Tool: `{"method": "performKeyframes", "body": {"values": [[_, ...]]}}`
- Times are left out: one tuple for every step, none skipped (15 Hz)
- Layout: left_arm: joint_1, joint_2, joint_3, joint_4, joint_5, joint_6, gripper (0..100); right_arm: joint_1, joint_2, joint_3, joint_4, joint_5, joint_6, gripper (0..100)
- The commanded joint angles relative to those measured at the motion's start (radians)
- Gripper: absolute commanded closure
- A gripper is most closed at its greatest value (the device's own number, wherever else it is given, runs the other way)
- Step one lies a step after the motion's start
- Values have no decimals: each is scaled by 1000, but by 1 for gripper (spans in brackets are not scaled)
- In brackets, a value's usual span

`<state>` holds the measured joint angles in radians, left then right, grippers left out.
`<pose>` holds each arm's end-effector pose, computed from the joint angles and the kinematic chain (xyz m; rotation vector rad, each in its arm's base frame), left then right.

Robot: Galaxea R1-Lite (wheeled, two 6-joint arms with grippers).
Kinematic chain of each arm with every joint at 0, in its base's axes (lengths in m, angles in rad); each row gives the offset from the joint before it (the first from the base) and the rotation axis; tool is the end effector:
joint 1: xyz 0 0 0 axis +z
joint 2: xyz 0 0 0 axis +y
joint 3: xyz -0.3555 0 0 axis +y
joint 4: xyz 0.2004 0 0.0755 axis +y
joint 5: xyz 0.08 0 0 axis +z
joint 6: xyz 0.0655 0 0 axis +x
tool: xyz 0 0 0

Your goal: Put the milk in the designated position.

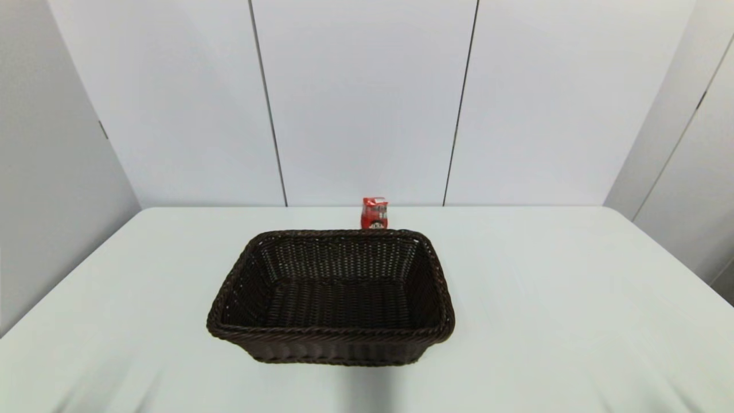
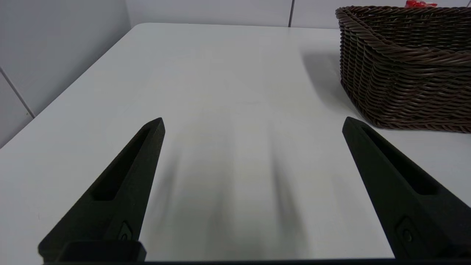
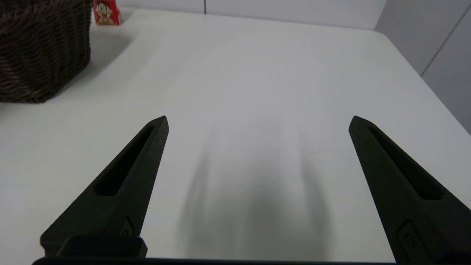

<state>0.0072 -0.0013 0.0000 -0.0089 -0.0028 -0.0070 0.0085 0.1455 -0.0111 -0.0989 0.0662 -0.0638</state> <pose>-0.0097 -0.0003 0.0768 -0.0069 -0.0102 0.0044 0.0022 0.0044 0.0944 -0.0627 0.0331 0.0758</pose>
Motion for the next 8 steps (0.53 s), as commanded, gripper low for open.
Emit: {"method": "performKeyframes", "body": {"values": [[0,1,0,0,0,-1,0,-9,-146,11,79,-86,119,0],[0,1,0,0,0,-1,0,-9,-146,11,125,-91,167,0],[0,1,0,0,0,-1,0,-7,-144,13,114,-92,200,0],[0,1,0,0,0,-1,0,-7,-144,13,113,-92,205,0],[0,1,0,0,0,-1,0,-7,-144,13,113,-92,213,0],[0,1,0,0,0,-1,0,-7,-144,13,113,-95,229,0],[0,1,0,0,0,-1,0,-7,-144,11,113,-103,260,0],[0,1,0,0,0,-1,0,-7,-146,13,113,-115,265,0]]}}
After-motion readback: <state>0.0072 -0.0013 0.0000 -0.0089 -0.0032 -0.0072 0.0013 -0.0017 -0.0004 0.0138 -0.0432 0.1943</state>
